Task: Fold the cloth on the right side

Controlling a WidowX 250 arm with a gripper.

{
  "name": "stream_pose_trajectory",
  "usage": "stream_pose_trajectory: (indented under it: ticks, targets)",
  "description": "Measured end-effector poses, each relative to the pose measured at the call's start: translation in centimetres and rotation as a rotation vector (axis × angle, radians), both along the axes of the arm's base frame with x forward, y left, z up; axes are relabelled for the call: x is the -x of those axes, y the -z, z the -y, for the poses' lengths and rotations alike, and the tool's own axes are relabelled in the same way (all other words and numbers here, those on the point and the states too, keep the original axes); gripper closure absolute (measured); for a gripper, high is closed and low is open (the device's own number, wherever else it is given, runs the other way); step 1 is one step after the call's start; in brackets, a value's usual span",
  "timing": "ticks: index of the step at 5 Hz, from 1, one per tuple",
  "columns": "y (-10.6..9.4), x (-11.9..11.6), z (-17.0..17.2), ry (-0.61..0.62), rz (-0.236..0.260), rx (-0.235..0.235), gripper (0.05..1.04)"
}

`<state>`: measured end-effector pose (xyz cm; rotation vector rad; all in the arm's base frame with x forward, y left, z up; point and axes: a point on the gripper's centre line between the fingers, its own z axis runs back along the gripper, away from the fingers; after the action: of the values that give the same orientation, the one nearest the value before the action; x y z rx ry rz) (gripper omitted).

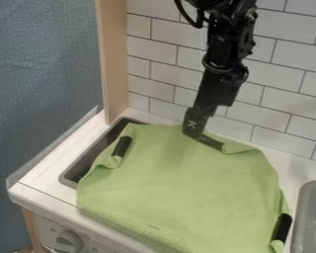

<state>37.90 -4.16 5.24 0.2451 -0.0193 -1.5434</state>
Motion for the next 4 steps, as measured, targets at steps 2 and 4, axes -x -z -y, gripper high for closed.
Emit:
stream_pose_trajectory:
  ticks: [2, 4]
  targets:
    - [2.0, 1.5, -0.3, -0.138, -0.127, -0.019, 0.085]
    - [1.6, 3.5, 0.9, -0.484, -0.221, 0.054, 0.085]
